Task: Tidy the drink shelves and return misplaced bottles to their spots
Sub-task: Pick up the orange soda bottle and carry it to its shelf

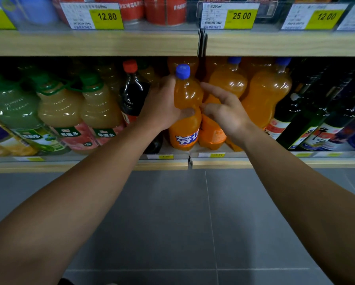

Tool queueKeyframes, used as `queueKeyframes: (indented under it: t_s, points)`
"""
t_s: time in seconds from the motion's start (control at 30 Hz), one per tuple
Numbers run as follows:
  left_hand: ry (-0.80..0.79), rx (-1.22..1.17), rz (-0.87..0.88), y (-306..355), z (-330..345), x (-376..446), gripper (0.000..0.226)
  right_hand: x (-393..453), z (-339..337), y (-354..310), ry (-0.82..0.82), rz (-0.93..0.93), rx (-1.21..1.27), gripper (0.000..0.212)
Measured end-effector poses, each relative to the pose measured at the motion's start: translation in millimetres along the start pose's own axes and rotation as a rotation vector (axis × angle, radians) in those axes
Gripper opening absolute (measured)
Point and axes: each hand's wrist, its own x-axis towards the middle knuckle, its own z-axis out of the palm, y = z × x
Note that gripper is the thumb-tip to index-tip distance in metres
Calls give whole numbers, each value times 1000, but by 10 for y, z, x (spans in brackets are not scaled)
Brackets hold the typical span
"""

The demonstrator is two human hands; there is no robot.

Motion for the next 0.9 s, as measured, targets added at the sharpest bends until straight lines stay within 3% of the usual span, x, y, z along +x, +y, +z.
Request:
queueKeyframes:
  t_s: [0.23,0.53,0.9]
  points:
    - [129,-157,-22,-66,101,7,98,59,-57,79,11,14,88,53]
    - [78,-256,105,-64,32,1,97,98,10,44,42,83,279,39]
    - [82,-34,15,43,53,141,86,112,23,103,16,81,281,47]
